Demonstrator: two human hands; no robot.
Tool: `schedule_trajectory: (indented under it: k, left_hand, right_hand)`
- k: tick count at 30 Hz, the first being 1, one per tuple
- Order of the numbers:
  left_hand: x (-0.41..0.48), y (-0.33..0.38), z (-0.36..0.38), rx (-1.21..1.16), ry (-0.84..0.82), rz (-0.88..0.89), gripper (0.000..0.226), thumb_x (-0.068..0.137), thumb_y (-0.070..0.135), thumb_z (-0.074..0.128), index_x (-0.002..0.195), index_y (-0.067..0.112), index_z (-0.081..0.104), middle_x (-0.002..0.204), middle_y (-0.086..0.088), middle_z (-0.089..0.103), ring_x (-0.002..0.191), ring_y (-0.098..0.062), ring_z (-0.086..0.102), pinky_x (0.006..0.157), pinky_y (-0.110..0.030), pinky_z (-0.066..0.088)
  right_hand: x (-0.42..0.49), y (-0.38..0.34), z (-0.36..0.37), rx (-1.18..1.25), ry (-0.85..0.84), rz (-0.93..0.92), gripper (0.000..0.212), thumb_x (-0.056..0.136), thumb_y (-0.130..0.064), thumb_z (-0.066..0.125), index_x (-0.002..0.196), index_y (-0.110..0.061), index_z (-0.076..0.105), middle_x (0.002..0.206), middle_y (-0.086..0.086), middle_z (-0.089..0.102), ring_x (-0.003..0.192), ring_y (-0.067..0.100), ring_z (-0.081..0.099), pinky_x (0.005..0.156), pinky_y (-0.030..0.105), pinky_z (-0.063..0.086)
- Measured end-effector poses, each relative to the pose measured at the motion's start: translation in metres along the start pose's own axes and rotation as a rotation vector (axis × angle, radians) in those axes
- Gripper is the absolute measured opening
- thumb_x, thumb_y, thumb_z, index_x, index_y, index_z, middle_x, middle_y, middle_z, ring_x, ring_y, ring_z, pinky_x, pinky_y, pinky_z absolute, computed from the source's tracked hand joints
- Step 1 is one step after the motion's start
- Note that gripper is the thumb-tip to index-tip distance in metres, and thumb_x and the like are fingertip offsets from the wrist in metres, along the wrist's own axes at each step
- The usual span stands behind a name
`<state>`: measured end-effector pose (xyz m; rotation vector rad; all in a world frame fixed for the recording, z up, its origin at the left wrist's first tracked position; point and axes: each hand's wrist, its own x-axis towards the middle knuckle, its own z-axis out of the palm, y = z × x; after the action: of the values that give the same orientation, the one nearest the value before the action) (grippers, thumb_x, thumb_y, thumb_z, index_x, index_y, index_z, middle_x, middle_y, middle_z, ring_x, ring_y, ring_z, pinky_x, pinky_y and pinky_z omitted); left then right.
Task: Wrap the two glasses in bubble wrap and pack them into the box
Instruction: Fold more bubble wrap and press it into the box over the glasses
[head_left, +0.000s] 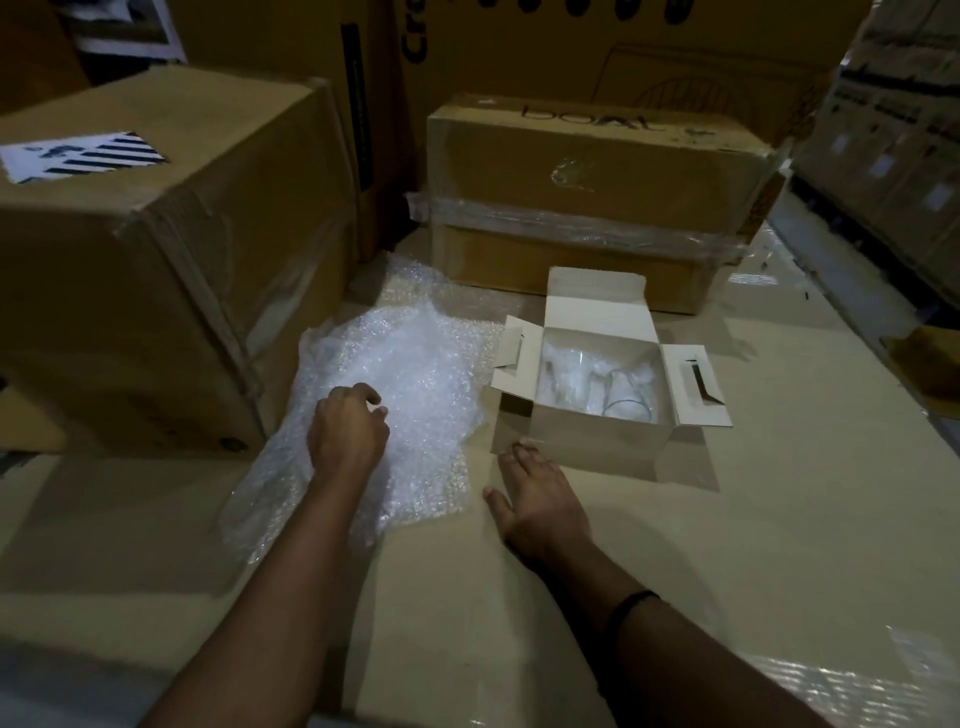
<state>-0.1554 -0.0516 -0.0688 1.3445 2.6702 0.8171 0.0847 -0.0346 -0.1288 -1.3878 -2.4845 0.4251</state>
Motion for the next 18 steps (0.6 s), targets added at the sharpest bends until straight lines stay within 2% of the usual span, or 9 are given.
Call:
schedule_trajectory:
  k: [3,4,6,8,10,12,14,16,18]
  left_hand:
    - [-0.003,-0.003,-0.005,0.128,-0.168,-0.128,0.05,0.091,0.026,0.064,0.135,0.011,0.047,0.133,-0.016,0.053,0.12,-0.037,0.053,0.091,-0.042,0.046]
    - [-0.002,-0.004,-0.007,0.151,-0.198,-0.157,0.044,0.093,0.025,0.062,0.133,0.01,0.049,0.132,-0.017,0.054,0.119,-0.036,0.054,0.088,-0.041,0.046]
    - [0.004,-0.003,-0.011,0.109,-0.215,-0.182,0.023,0.094,0.019,0.058,0.112,0.006,0.065,0.119,-0.017,0.062,0.108,-0.035,0.059,0.077,-0.038,0.045]
    - [0.008,0.002,-0.015,0.06,-0.207,-0.149,0.021,0.093,0.02,0.058,0.096,0.003,0.07,0.109,-0.018,0.067,0.097,-0.034,0.061,0.073,-0.037,0.045]
    - [0.006,0.01,-0.024,0.057,-0.178,-0.122,0.03,0.093,0.03,0.057,0.104,0.005,0.07,0.113,-0.017,0.064,0.098,-0.035,0.058,0.077,-0.042,0.047]
    - [0.003,0.012,-0.029,0.049,-0.173,-0.116,0.042,0.094,0.043,0.054,0.119,0.011,0.063,0.126,-0.016,0.06,0.112,-0.038,0.055,0.089,-0.045,0.046]
    - [0.005,0.004,-0.027,-0.027,-0.22,-0.116,0.046,0.092,0.047,0.055,0.121,0.011,0.061,0.126,-0.016,0.061,0.114,-0.039,0.056,0.092,-0.042,0.044]
    - [0.008,-0.003,-0.024,-0.175,-0.248,-0.116,0.033,0.089,0.044,0.062,0.102,0.014,0.064,0.111,-0.015,0.067,0.101,-0.037,0.061,0.084,-0.037,0.046]
    - [0.006,-0.005,-0.022,-0.471,-0.262,-0.147,0.02,0.083,0.033,0.073,0.079,0.021,0.058,0.086,-0.01,0.069,0.079,-0.032,0.062,0.071,-0.034,0.048]
  right_hand:
    - [0.001,-0.001,0.0,-0.006,-0.001,0.01,0.063,0.097,-0.049,0.04,0.149,-0.015,0.034,0.16,0.007,0.026,0.149,0.018,0.015,0.12,0.033,0.01]
    - [0.001,-0.002,0.0,-0.004,-0.001,0.016,0.063,0.097,-0.049,0.039,0.15,-0.014,0.034,0.16,0.006,0.026,0.149,0.019,0.015,0.12,0.033,0.01]
    - [0.001,-0.002,0.0,-0.002,-0.007,0.021,0.063,0.097,-0.049,0.04,0.15,-0.015,0.034,0.16,0.006,0.026,0.149,0.018,0.016,0.12,0.033,0.011]
    - [0.002,-0.003,0.0,-0.003,0.001,0.022,0.063,0.096,-0.049,0.04,0.15,-0.016,0.035,0.159,0.005,0.027,0.149,0.018,0.017,0.119,0.033,0.012]
    - [0.001,-0.003,-0.001,-0.002,0.011,0.027,0.063,0.096,-0.049,0.041,0.149,-0.016,0.036,0.159,0.005,0.028,0.148,0.017,0.018,0.119,0.032,0.013]
    - [0.001,-0.004,-0.001,-0.001,0.012,0.029,0.063,0.096,-0.049,0.042,0.149,-0.016,0.036,0.159,0.005,0.028,0.148,0.018,0.018,0.118,0.032,0.013]
    - [0.001,-0.004,-0.001,-0.002,-0.002,0.031,0.064,0.096,-0.049,0.042,0.15,-0.015,0.034,0.159,0.005,0.028,0.148,0.018,0.019,0.118,0.031,0.012]
    - [0.001,-0.005,-0.003,0.012,-0.006,0.03,0.064,0.095,-0.048,0.044,0.149,-0.014,0.035,0.157,0.006,0.031,0.146,0.02,0.023,0.118,0.032,0.016]
    - [0.002,-0.007,-0.006,0.114,0.036,0.063,0.056,0.096,-0.044,0.048,0.143,-0.013,0.043,0.148,0.007,0.044,0.138,0.022,0.038,0.112,0.031,0.028]
